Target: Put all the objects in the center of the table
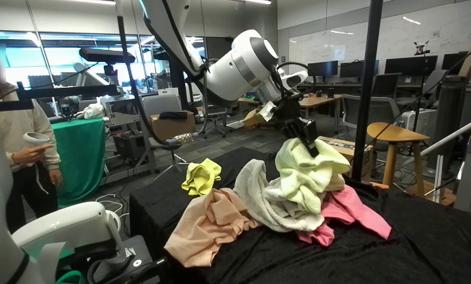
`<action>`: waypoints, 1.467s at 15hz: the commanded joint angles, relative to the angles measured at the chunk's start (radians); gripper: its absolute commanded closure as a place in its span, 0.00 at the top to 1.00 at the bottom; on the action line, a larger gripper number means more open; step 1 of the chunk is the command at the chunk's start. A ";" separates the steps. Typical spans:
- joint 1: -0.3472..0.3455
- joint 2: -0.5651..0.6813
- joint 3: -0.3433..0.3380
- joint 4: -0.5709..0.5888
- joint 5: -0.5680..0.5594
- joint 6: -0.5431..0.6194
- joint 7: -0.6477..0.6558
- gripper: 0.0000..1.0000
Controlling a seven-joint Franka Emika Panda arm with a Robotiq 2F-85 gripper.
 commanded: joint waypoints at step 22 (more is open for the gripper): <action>0.073 0.113 0.082 0.272 0.002 -0.111 -0.041 1.00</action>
